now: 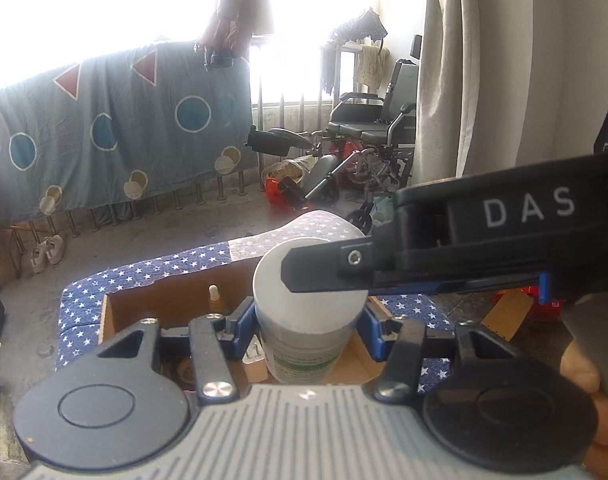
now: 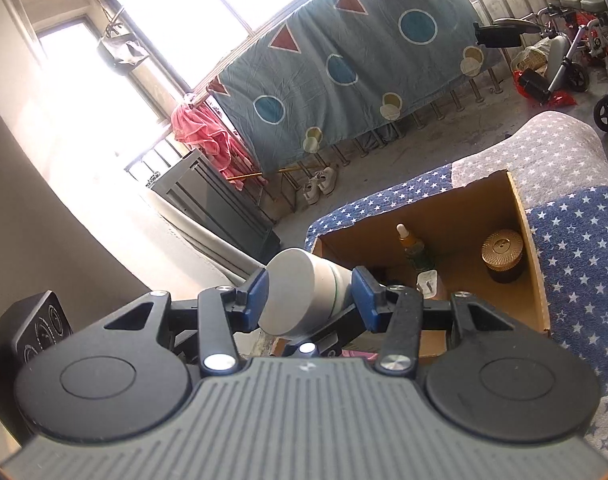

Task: Organize rigid objects
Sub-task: 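Carry the supplement bottle over the box and lower it inside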

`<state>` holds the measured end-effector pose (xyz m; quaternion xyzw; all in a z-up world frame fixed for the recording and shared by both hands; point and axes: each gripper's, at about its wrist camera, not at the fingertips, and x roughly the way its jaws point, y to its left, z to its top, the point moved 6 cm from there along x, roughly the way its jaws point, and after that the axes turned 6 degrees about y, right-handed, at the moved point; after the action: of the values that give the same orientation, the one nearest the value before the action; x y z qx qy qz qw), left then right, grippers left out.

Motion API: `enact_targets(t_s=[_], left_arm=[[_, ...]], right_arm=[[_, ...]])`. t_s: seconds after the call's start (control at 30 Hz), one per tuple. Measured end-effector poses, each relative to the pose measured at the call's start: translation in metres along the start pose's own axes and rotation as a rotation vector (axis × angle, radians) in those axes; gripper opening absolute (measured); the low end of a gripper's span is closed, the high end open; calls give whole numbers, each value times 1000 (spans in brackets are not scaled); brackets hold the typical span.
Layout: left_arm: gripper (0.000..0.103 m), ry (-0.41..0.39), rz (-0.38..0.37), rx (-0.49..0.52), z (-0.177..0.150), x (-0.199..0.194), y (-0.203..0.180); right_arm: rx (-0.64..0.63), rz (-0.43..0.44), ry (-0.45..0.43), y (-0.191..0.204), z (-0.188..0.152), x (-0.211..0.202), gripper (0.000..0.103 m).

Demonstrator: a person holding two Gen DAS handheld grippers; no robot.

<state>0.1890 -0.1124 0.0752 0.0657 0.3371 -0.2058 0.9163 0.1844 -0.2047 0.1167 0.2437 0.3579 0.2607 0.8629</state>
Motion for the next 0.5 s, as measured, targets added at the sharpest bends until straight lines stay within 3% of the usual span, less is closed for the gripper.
enact_targets(t_s=[0.1, 0.3, 0.5], left_arm=[[55, 68, -39, -42, 5, 38, 8], [55, 169, -34, -56, -3, 102, 19], [55, 248, -33, -59, -22, 142, 23]], right_arm=[[32, -32, 28, -29, 13, 20, 46], [79, -69, 106, -81, 18, 78, 46], [126, -90, 174, -121, 9, 121, 46]])
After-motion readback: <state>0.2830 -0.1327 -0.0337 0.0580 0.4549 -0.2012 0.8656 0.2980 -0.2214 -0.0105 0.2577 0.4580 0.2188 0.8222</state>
